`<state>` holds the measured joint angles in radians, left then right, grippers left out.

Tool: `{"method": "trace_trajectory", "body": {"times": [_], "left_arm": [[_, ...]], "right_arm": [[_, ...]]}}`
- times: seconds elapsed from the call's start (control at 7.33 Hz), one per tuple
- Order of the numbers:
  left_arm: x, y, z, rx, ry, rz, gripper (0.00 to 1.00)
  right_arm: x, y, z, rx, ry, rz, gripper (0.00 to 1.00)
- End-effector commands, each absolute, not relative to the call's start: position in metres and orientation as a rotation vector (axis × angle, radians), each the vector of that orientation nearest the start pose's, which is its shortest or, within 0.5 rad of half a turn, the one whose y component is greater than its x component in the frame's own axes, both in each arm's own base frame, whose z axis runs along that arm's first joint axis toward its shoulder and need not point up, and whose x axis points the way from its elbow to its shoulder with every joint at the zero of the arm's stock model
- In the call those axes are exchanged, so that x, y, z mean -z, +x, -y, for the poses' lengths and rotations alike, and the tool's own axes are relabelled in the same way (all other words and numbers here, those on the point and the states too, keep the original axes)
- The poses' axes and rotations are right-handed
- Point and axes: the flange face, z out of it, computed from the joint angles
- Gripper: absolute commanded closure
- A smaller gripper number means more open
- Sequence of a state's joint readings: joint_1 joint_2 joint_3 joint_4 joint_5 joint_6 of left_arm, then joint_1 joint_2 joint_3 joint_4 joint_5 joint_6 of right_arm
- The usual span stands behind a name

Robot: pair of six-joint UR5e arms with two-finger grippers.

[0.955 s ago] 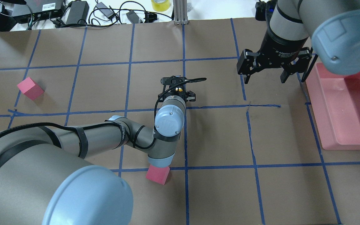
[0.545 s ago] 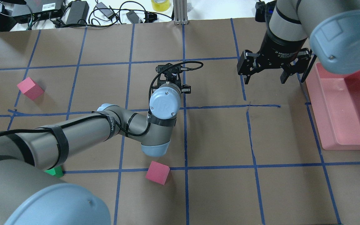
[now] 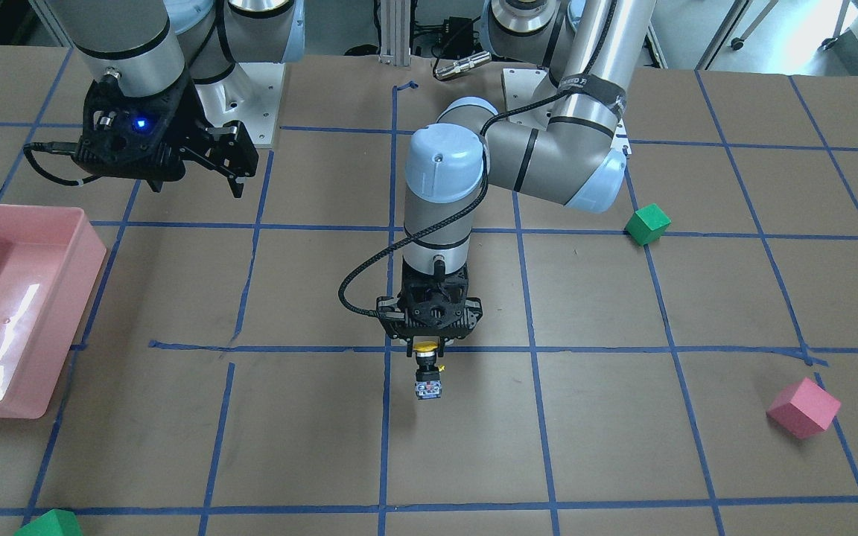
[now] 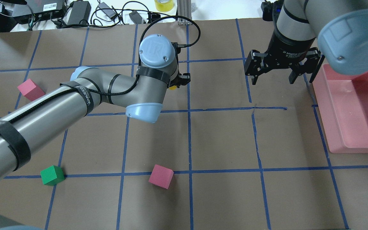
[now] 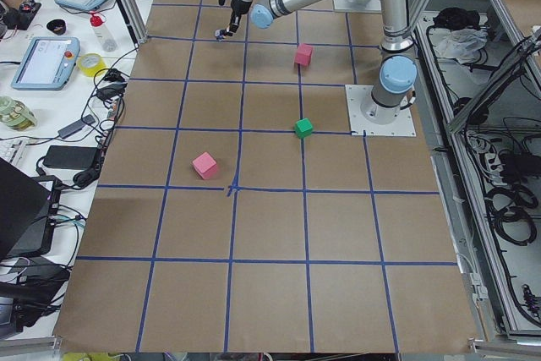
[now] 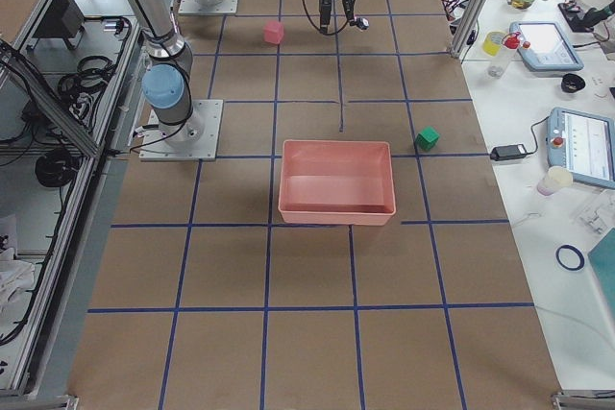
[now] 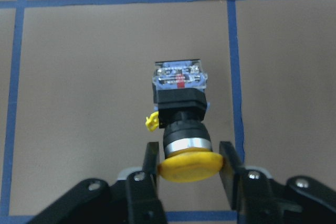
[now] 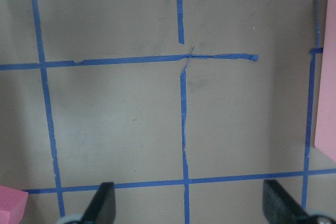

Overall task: Align button upright
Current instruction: 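Grasp the button switch body with the left gripper and lift it, then turn the button switch yellow cap up and set it on the table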

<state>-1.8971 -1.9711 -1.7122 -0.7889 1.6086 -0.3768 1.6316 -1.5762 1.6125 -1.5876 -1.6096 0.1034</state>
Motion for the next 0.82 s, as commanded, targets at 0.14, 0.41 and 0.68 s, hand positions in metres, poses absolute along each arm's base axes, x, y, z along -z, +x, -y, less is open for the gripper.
{"method": "trace_trajectory", "body": {"times": [0.14,0.41,0.68], "left_arm": [[-0.281,-0.327,0.546,-0.14,-0.64,-3.244,1.0],[-0.271,-0.292,0.562,-0.699,-0.997,-3.284,1.0],[-0.254,-0.291,0.593,-0.907,-1.295,-3.206,1.0]], "right_arm": [[-0.466,0.157,0.478,-0.042,0.062,-3.214,0.0],[-0.467,0.157,0.48,-0.021,0.075,-3.205,0.0],[-0.468,0.157,0.484,0.038,0.077,-3.202,0.0]]}}
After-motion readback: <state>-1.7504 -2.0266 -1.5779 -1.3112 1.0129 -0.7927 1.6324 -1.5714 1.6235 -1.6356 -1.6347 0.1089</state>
